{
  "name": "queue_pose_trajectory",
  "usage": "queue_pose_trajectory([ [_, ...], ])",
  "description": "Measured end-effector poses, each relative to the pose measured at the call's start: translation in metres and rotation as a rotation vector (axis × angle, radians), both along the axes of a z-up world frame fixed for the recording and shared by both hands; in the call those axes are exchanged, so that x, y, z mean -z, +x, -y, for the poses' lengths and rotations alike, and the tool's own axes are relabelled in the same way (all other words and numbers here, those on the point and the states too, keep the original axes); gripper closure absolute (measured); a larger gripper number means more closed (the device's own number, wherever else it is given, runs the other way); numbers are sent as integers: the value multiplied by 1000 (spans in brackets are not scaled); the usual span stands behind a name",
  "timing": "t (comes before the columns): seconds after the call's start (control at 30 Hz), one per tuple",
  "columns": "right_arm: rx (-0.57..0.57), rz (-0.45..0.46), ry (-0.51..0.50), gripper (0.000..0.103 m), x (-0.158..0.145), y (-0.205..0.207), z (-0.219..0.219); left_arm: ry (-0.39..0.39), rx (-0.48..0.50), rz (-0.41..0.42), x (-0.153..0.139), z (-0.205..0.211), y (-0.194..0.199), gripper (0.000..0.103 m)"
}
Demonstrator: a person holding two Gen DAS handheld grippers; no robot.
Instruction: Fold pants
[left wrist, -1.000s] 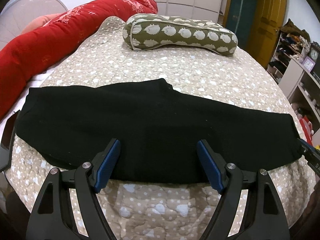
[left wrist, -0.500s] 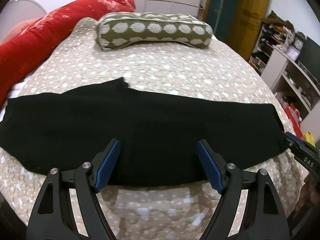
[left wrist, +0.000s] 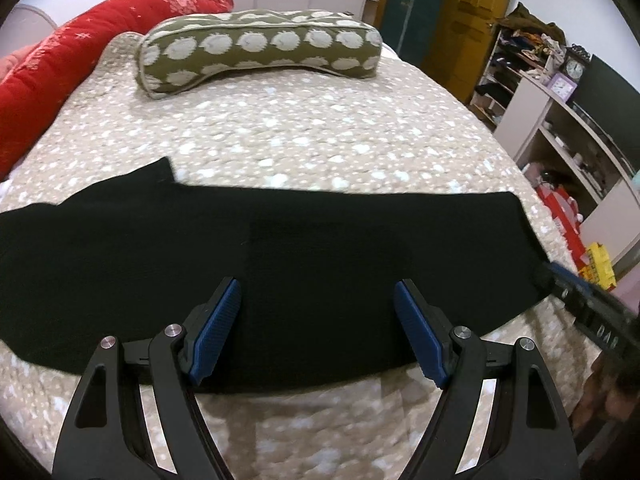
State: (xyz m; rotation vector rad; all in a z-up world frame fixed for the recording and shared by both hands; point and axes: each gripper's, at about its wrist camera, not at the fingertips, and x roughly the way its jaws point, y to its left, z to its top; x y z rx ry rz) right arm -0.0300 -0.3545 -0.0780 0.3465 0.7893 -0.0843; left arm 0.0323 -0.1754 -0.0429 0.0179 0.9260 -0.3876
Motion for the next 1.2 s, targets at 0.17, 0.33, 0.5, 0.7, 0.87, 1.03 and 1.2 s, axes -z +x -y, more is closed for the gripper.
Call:
queue_pose_trajectory([
  [0.17, -20, 14, 48, 61, 4, -4, 6, -43, 52, -57, -4, 26, 19, 24],
  [0.33, -45, 10, 86, 60, 12, -1, 5, -55, 164, -90, -9, 63, 34, 24],
  [0.5, -44, 28, 128, 60, 17, -2, 13, -34, 244, -92, -16, 102, 49, 24],
  [0.7, -52, 54, 150, 58, 23, 0, 16, -19, 329, -93, -16, 146, 61, 24],
  [0.87, -62, 74, 186, 57, 27, 0, 21, 59, 433, -74, -6, 184, 57, 24],
  [1.03, -54, 89, 211, 56, 31, 0, 24, 138, 483, -99, 15, 210, 62, 24],
  [1.2, -69, 79, 197, 76, 29, 9, 16, 140, 497, -56, 18, 211, 59, 30],
])
